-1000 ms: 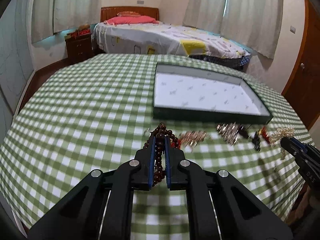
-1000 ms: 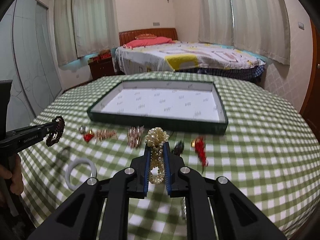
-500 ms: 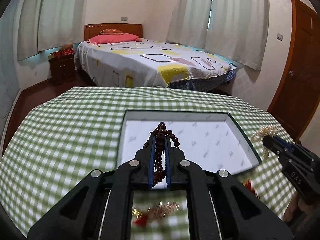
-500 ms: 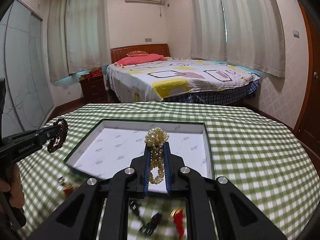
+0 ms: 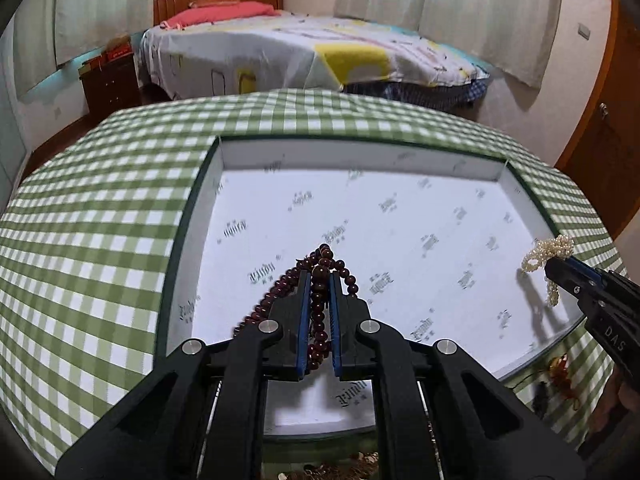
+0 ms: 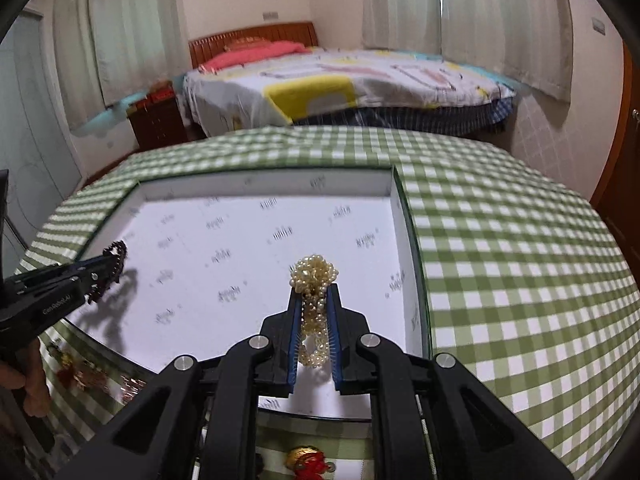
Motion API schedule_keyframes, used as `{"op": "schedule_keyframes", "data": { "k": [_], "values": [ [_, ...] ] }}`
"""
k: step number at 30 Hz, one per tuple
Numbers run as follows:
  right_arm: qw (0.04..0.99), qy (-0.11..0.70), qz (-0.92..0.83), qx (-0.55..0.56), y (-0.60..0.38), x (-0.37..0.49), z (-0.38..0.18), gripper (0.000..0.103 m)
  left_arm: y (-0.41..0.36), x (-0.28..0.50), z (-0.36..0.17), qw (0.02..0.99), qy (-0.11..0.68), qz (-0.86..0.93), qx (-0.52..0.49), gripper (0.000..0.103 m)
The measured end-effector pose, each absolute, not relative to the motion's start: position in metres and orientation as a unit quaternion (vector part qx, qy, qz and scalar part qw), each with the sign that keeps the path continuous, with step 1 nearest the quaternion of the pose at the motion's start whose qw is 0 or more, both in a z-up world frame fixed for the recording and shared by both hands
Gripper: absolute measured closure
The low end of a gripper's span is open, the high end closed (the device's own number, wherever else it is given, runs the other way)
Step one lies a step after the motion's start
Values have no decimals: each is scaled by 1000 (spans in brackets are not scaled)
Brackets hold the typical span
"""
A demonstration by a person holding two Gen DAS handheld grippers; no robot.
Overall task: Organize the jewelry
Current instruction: 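Carry both items into the green box and open both tools to release, then lift both tools out of the box back toward the remaining jewelry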
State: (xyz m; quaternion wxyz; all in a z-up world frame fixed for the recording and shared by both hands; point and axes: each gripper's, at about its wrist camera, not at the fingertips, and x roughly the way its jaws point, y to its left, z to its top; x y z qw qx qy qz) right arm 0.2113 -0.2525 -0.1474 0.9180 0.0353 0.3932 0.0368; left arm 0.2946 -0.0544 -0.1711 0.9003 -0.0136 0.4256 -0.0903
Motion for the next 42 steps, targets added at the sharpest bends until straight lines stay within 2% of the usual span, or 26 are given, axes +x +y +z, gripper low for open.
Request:
{"op": "schedule_keyframes", "data": {
  "k": [5,7,8,10,12,16,17,18,19,33,34,35,36,38,42],
  "values": [
    [909,415,31,39,-257,212,-159,90,-54,302,-181,889,447,-95,-23,94],
    [908,417,31,38,-256,211,-160,86,-54,305,-183,886,454,-92,-23,90],
    [908,417,30,36,-256,211,-160,84,-55,306,-185,885,456,-91,-24,85],
    [908,416,28,34,-258,210,-160,71,-56,306,-185,886,455,-91,-24,82],
    [908,417,28,38,-259,208,-160,66,-58,306,-185,885,455,-91,-22,81],
    [909,415,30,36,-260,208,-160,63,-58,309,-186,885,455,-92,-23,79],
    [909,415,30,37,-260,209,-159,62,-58,309,-186,885,455,-92,-22,78],
    [909,413,30,39,-260,208,-158,60,-58,308,-185,885,455,-92,-22,66],
    [910,412,29,39,-260,207,-157,59,-58,307,-185,886,453,-92,-22,59],
    [921,385,25,45,-262,189,-139,55,-54,289,-183,887,452,-92,-21,58],
    [922,385,25,45,-261,187,-138,55,-55,289,-183,887,452,-93,-21,55],
    [922,385,26,45,-261,186,-138,55,-55,287,-182,889,447,-98,-21,38],
    [921,385,26,45,-261,185,-139,55,-57,286,-180,889,443,-113,-28,25],
    [920,388,25,45,-261,184,-140,55,-61,283,-177,893,436,-108,-19,20],
    [918,392,26,48,-261,184,-144,55,-66,279,-171,896,430,-107,-8,20]
  ]
}}
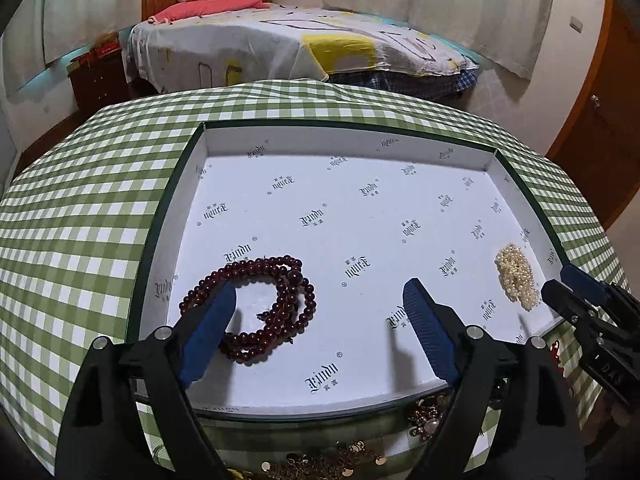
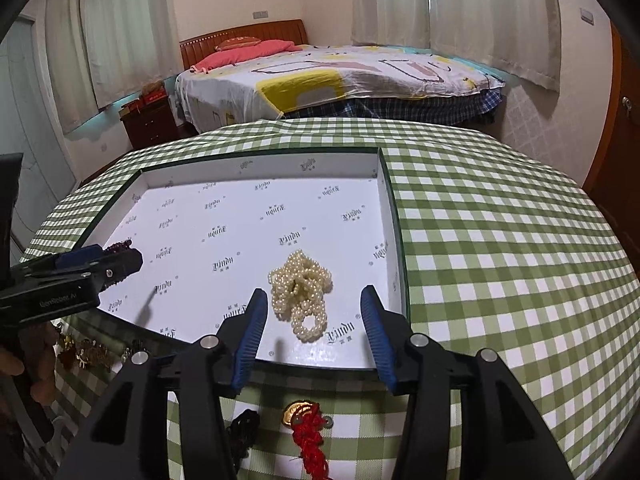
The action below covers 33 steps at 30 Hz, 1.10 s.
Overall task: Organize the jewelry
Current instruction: 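Lift both tools out of the box back toward the remaining jewelry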
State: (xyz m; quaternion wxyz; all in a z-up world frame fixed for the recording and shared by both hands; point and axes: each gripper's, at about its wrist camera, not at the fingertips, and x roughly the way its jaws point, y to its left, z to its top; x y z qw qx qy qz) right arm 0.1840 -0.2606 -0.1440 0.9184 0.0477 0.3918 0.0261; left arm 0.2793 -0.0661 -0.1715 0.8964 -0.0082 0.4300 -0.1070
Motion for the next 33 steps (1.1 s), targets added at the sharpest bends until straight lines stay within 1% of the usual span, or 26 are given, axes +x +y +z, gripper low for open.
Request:
{"op": "schedule_keyframes", "data": {
  "k": [5,13,22,33],
  "values": [
    [920,388,25,50,-262,182,-142,55,-63,275,-165,900,420,-118,-21,16],
    [919,389,30,50,-258,173,-144,55,-49,265,-153,900,408,-139,-68,15],
    [924,376,27,59,-261,158,-139,55,-39,251,-140,907,391,-132,-85,15],
    [936,346,18,65,-266,138,-123,55,-36,218,-131,921,366,-116,-71,15]
  ]
}}
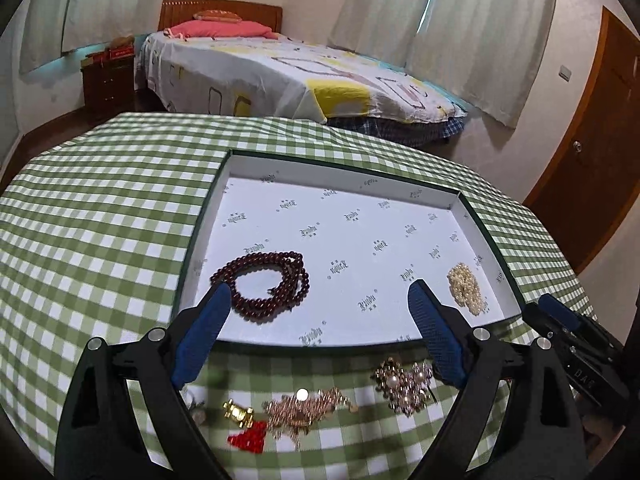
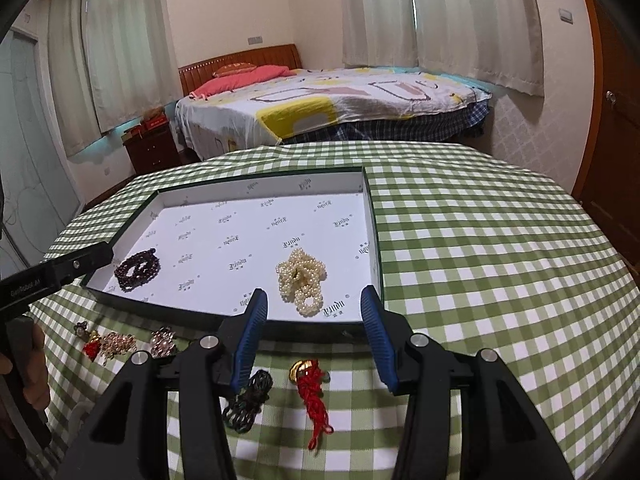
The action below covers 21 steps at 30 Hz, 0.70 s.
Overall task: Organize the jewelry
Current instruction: 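Lift both tools out of the box back toward the remaining jewelry, then grasp the jade bangle with the left tool while the right tool grasps the rhinestone brooch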
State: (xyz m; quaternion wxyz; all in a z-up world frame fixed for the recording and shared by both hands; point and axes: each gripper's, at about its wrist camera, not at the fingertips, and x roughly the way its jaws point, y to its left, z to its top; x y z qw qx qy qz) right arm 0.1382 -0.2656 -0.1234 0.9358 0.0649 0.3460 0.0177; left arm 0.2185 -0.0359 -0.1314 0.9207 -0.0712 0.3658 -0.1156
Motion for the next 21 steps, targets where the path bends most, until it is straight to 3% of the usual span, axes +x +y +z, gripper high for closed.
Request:
{"op": "schedule_keyframes", "data": {
  "k": [9,17,21],
  "values": [
    [937,343,23,59,-263,84,-133,55,-32,152,-125,938,328,-101,-49,15],
    [931,359,55,44,-248,39,-157,55,-35,101,-147,933,347,-81,-43,15],
    [931,356,64,52,-249,29,-164,60,-43,85,-158,934,349,-73,-18,15]
  ]
}}
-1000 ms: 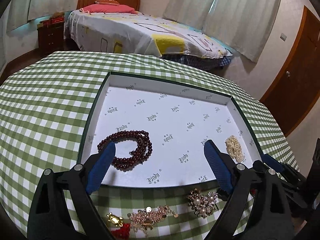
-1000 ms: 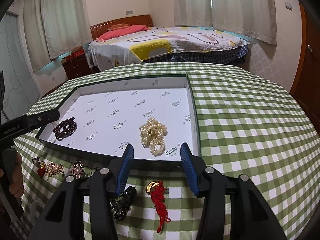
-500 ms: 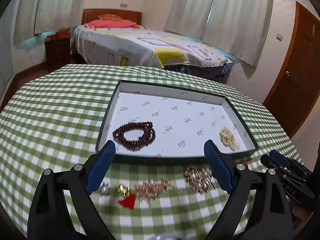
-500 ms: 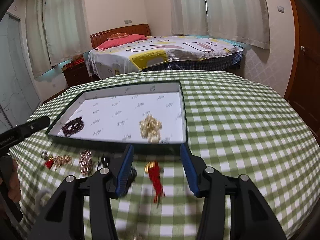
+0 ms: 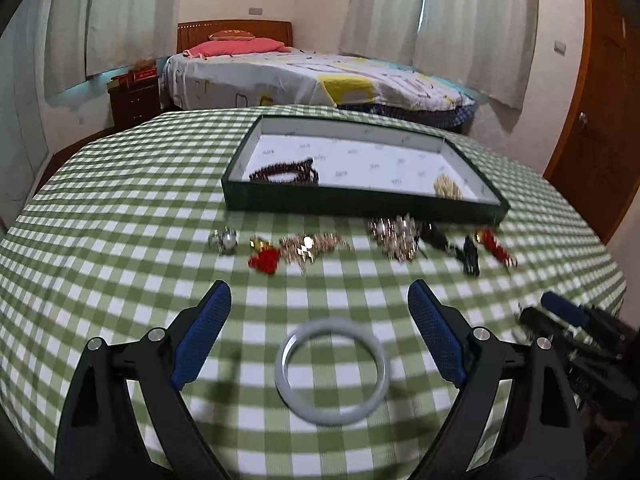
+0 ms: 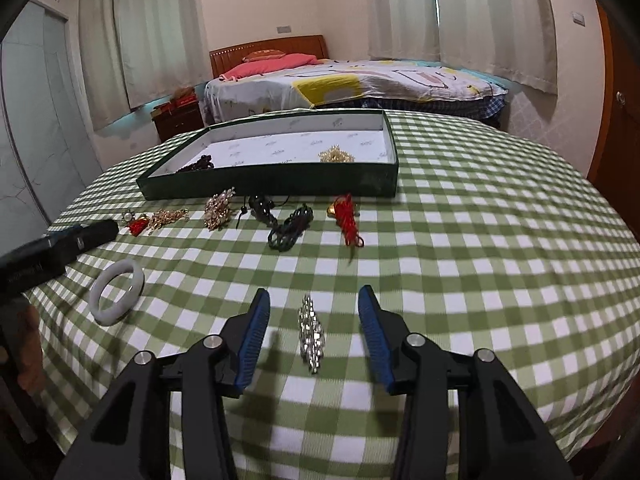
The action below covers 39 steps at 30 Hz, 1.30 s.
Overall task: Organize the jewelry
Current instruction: 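Grasp the jade bangle with the left tool while the right tool grasps the rhinestone brooch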
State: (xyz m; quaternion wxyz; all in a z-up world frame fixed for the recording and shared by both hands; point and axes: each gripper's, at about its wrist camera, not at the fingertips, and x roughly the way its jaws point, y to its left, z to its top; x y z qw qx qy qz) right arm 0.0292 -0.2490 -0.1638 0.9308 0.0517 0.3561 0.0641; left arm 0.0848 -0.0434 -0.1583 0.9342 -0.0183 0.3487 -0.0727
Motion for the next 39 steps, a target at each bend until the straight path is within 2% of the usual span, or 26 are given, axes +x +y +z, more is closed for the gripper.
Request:
{"op": "schedule_keyframes", "data": {
  "k": [11,15,39],
  "values": [
    [924,371,78,44,-242,27,-175,72,-42,74,-171,930,365,-49,-19,15],
    [925,373,67,39,-244,26,-175,88,-38,75,-177,925,376,-43,-28,15],
    [926,371,70,23,-239,24,-170,88,-48,81,-194,918,394,-49,-8,12]
  ]
}}
